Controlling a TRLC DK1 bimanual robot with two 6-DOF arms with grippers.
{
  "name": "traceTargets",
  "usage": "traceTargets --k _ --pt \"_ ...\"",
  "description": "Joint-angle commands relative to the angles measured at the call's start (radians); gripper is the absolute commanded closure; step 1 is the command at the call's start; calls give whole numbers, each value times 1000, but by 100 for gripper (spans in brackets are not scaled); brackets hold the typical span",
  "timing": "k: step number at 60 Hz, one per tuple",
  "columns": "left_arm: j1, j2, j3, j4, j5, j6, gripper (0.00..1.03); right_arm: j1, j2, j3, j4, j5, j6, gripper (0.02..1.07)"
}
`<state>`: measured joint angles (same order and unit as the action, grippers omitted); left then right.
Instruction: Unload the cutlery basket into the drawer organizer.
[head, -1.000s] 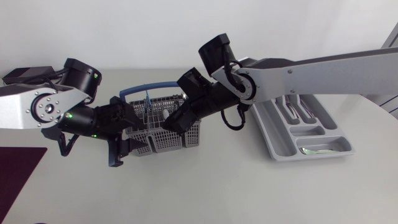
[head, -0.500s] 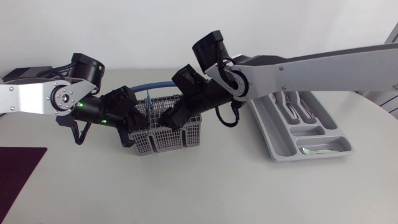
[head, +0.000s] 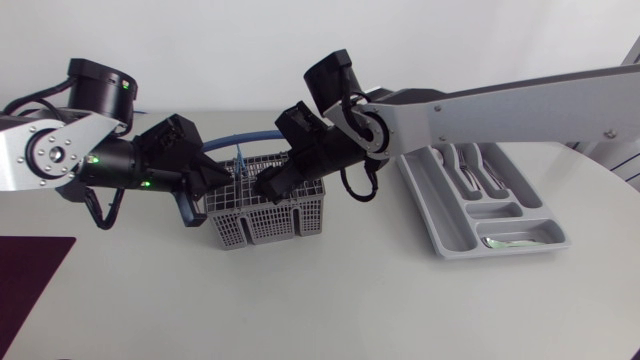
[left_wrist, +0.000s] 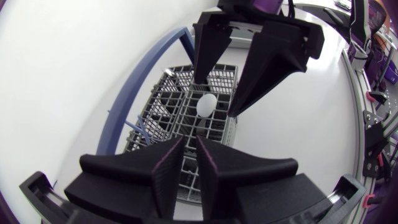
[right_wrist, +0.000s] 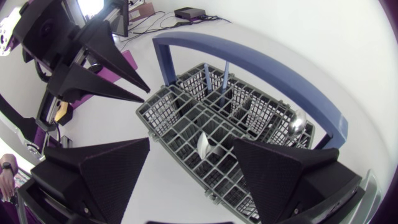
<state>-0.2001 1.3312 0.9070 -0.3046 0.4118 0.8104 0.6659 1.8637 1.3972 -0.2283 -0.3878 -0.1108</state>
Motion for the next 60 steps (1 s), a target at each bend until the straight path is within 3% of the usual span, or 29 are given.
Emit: traceTargets --k 1,14,31,38,51,60 --pt "1 -44 -45 -7 7 -24 81 1 38 33 3 6 37 13" --pt "10 -101 -86 -7 9 -28 81 9 61 48 -14 15 43 28" --pt "48 -138 -109 -10 33 -33 81 15 88 68 -19 21 43 74" --pt "56 -155 -120 -11 35 -31 81 20 103 80 -23 33 53 80" --pt "62 -181 -126 -24 41 -33 81 18 134 112 -52 55 54 101" --pt "62 -187 -131 -28 41 -33 81 15 138 120 -77 59 54 101"
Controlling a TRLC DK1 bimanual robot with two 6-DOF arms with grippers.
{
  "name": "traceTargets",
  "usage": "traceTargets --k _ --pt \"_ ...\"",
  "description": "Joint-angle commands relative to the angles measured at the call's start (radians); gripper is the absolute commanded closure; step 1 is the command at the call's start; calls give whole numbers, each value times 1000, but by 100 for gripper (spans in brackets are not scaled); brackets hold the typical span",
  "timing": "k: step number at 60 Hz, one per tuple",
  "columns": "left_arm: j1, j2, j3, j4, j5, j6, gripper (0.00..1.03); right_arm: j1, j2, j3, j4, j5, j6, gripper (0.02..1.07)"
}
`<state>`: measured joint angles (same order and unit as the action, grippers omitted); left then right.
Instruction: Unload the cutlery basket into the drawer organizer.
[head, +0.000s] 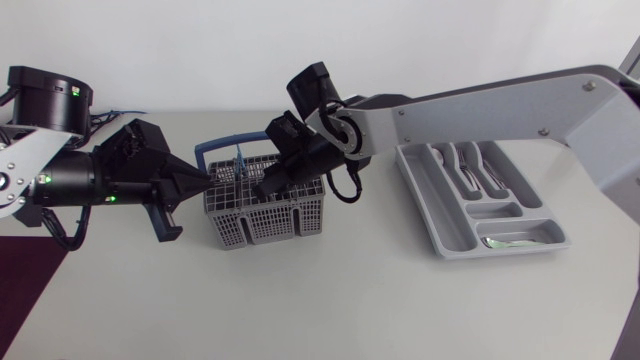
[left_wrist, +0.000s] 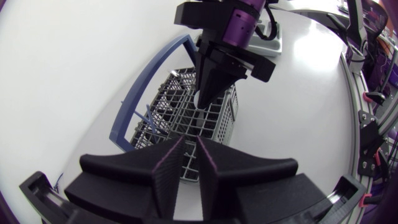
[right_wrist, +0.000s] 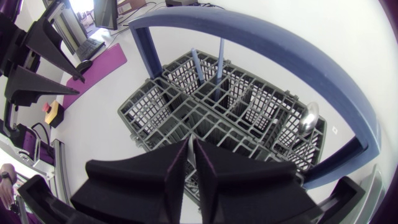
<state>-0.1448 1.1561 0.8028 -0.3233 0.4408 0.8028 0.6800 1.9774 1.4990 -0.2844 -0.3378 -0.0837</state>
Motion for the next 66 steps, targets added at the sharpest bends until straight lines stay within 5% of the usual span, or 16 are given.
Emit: traceTargets --k 1,66 --pt "7 -12 -27 -10 12 -25 81 1 23 17 -21 10 25 101" --pt "-10 24 -94 52 12 -39 81 4 -319 -79 -153 -69 15 101"
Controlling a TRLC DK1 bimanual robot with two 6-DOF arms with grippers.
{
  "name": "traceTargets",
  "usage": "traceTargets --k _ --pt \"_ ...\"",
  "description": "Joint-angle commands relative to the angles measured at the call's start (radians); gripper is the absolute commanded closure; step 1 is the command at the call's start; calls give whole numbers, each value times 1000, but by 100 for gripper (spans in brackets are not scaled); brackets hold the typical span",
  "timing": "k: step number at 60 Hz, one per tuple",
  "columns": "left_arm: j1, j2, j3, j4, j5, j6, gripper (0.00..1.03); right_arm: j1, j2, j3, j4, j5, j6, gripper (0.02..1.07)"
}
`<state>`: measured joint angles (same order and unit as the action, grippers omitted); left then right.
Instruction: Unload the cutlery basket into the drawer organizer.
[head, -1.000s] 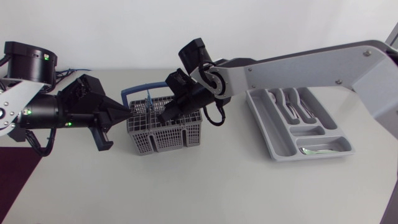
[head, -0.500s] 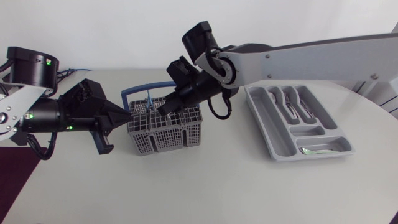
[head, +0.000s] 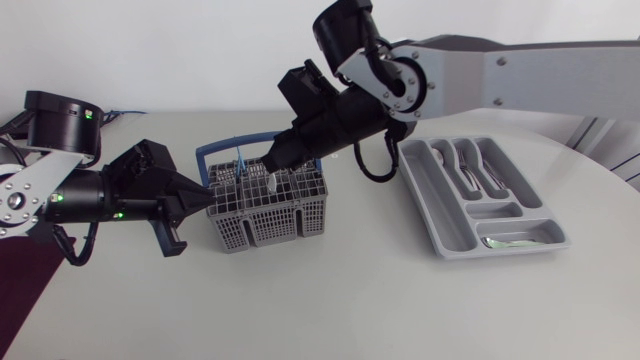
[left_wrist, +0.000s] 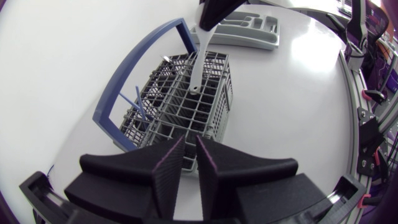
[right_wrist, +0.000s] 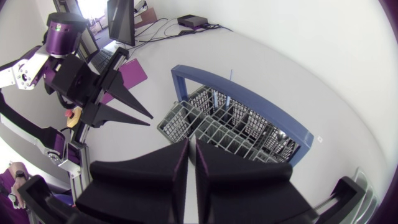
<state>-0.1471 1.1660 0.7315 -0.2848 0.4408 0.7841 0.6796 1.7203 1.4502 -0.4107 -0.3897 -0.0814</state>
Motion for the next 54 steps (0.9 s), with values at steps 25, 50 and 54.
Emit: traceTargets --k 25,50,54 --pt "-9 29 -24 16 7 -23 80 -97 -320 -146 -143 -32 -38 101" --pt "-6 14 -29 12 6 -40 78 -394 -541 -356 -280 144 -167 101" --pt "-2 12 -29 10 4 -40 78 -437 -554 -404 -278 201 -196 101"
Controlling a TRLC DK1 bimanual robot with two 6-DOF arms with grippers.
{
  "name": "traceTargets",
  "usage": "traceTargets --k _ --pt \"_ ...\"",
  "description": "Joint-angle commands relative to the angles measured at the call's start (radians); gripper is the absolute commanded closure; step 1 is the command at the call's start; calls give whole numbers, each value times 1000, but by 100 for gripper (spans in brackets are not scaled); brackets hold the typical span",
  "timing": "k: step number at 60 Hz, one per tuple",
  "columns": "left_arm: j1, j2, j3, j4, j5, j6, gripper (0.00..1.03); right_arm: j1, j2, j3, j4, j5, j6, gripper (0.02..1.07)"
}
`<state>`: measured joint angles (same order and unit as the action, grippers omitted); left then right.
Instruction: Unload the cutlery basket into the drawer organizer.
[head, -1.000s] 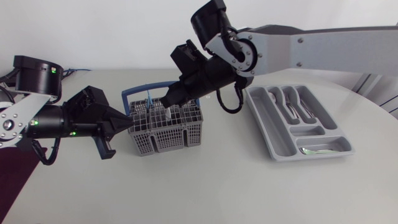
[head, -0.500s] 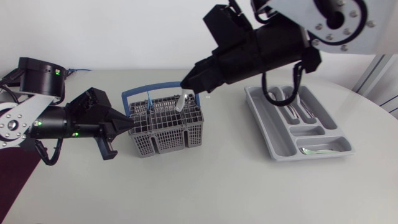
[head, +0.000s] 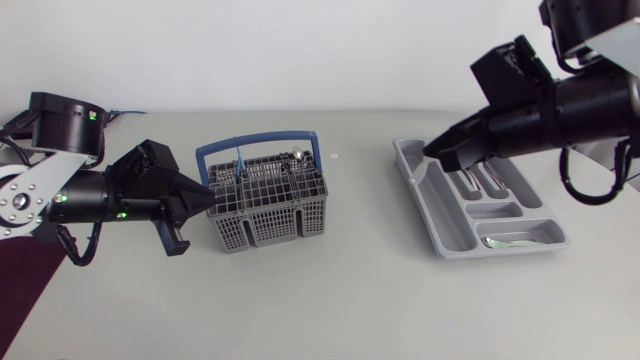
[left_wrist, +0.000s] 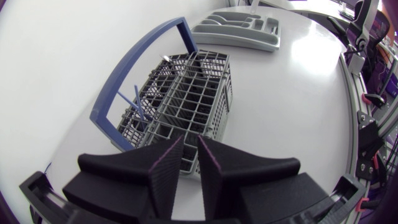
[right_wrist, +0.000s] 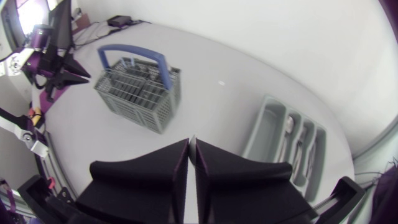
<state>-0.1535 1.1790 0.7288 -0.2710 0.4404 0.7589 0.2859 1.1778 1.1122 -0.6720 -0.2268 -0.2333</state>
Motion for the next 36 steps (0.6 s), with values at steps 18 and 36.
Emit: traceTargets --k 18,36 --pt "55 -27 -26 -11 4 -12 78 -246 -26 -281 97 225 -172 101" --pt "85 -42 -25 -20 6 -9 78 -369 40 -370 236 339 -230 101"
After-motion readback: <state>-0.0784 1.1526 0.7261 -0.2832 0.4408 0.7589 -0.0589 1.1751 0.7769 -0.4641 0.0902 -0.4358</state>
